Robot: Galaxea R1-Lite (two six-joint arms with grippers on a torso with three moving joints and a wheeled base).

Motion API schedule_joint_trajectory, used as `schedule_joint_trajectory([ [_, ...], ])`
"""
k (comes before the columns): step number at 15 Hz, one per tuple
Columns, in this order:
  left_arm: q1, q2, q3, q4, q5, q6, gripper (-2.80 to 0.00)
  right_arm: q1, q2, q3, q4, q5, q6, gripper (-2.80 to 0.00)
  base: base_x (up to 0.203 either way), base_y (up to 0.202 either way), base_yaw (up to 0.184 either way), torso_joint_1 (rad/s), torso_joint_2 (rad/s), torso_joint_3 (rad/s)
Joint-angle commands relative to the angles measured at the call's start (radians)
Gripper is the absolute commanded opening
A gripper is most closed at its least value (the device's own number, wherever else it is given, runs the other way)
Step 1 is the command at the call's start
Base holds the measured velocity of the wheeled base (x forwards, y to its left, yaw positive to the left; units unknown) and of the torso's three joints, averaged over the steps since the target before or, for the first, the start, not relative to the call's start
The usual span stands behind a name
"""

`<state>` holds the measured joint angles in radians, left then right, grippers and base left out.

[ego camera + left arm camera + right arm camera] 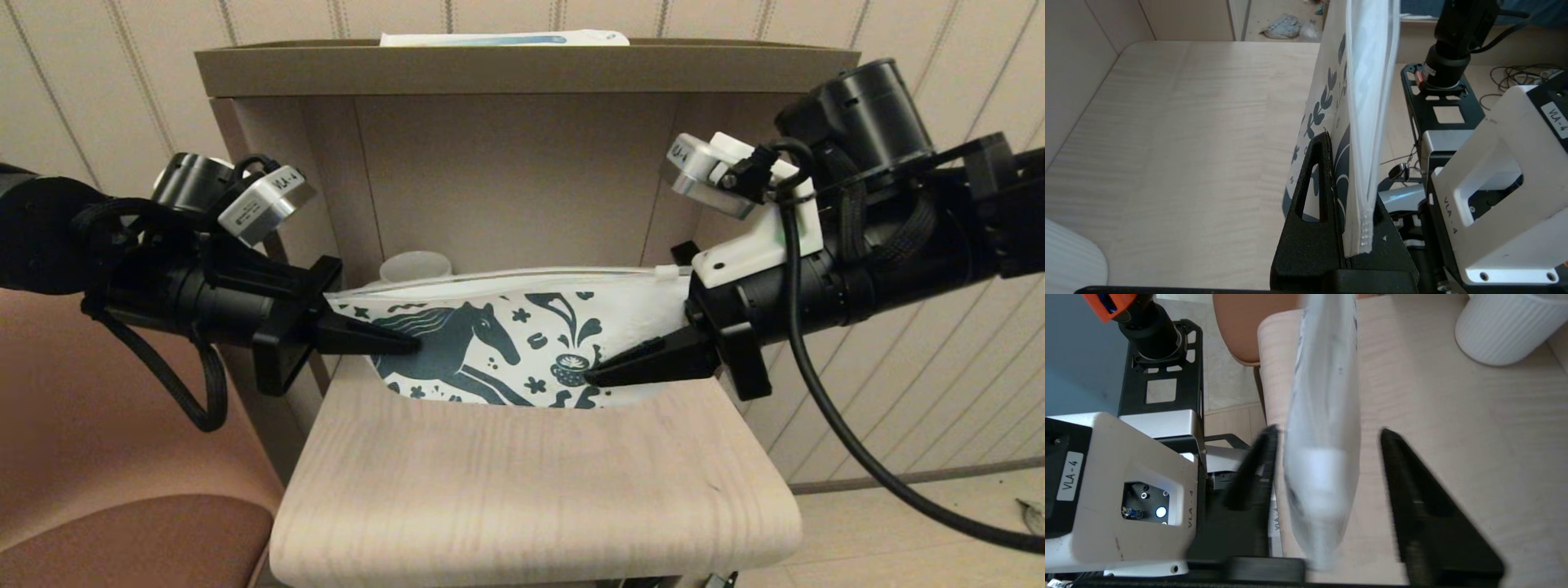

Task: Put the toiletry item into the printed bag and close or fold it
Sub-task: Hand it to the other hand

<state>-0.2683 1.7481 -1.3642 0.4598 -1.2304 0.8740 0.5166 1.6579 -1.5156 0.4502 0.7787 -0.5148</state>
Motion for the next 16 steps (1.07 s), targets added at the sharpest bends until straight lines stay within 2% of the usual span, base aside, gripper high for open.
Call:
schedule_joint_trajectory([
  [1, 0.000, -0.001, 0.002, 0.002, -0.008, 0.005, -2.80, 0.006, 0.002, -0.006, 0.002, 0.004, -0.002, -2.80, 0.000, 0.000, 0.000, 0.000, 0.00, 0.000],
  [9, -0.001, 0.001, 0.020, 0.000, -0.008, 0.012, -2.80, 0.007, -0.007, 0.014, 0.001, 0.007, -0.002, -2.80, 0.000, 0.000, 0.000, 0.000, 0.00, 0.000],
  [14, 0.000, -0.003, 0.029, 0.001, -0.009, 0.039, -2.80, 0.006, -0.013, 0.020, 0.001, 0.005, -0.001, -2.80, 0.000, 0.000, 0.000, 0.000, 0.00, 0.000],
  [15, -0.001, -0.008, 0.031, 0.002, -0.009, 0.039, 0.00, 0.006, -0.015, 0.020, 0.001, 0.005, -0.001, -2.80, 0.000, 0.000, 0.000, 0.000, 0.00, 0.000],
  [16, 0.000, -0.012, 0.027, 0.004, -0.009, 0.036, 0.00, 0.006, -0.015, 0.018, 0.001, 0.005, -0.001, -2.80, 0.000, 0.000, 0.000, 0.000, 0.00, 0.000],
])
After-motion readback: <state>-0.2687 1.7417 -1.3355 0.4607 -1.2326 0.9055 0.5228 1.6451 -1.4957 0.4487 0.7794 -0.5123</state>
